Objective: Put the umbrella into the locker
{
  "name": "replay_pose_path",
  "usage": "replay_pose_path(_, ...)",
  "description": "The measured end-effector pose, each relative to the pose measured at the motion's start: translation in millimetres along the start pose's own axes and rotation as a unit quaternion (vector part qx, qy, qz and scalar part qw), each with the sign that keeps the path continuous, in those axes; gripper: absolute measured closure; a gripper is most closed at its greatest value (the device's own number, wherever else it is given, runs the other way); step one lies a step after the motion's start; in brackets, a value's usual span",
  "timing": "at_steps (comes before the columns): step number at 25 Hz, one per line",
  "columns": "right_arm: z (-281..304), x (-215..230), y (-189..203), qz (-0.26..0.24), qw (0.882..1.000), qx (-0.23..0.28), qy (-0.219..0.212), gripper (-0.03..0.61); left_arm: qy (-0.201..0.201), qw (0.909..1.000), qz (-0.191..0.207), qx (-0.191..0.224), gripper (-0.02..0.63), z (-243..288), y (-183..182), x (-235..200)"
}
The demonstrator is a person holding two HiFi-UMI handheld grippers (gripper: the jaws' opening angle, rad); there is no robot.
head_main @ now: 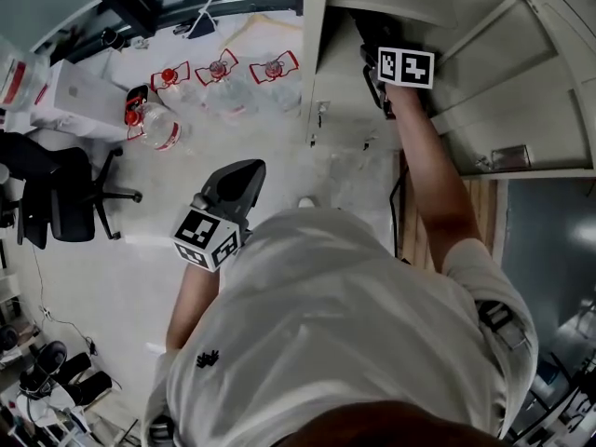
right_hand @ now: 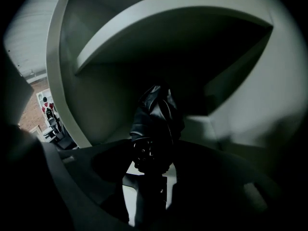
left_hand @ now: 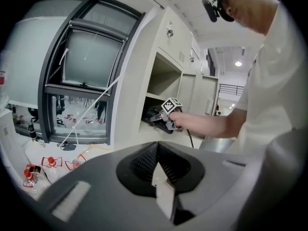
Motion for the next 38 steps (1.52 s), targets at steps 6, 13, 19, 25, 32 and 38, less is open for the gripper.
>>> replay_pose_path(6, 22.7, 0.7, -11.3, -0.02, 1.0, -0.003, 0.013, 0.328, -0.014, 0.9999, 0.001, 0.004, 0.558, 1.7, -4.8, -9.6)
replay_pose_path(13, 44.8, -0.8, -18.6, -0.043, 0.999, -0.009, 0.028, 0.327, -0.027, 0.9996, 0.001, 0.004, 0.558, -0.2, -6.0, -18.9)
replay_pose_path(19, 59.3, -2.0, -16.5, -0.055, 0.998, -0.016, 0.035, 0.327, -0.034, 0.9994, 0.001, 0.003, 0.558, -0.7, -6.9, -24.0)
replay_pose_path(25, 62.9, -4.7, -15.4, -0.061, 0.997, -0.014, 0.036, 0.327, -0.043, 0.9991, -0.005, 0.003, 0.558, -6.2, -2.9, -26.1)
replay_pose_path(32, 51.3, -1.7, -27.6, -0.065, 0.997, 0.021, 0.042, 0.356, -0.042, 0.9991, -0.005, 0.002, 0.558, -12.8, 0.7, -22.0)
replay_pose_path(38, 30.1, -0.5, -27.3, -0.063, 0.996, 0.039, 0.056, 0.356, -0.031, 0.9995, -0.006, -0.002, 0.558, -22.1, 3.4, -17.3)
Point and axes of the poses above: the fingertips, and each gripper's own axes: z forward along the fingers, x to its right, y out of its underside, the point moved 2 cm from there along -z, backward along the fingers, and after that the axes turned 14 degrees about y, right-handed, at the moved point
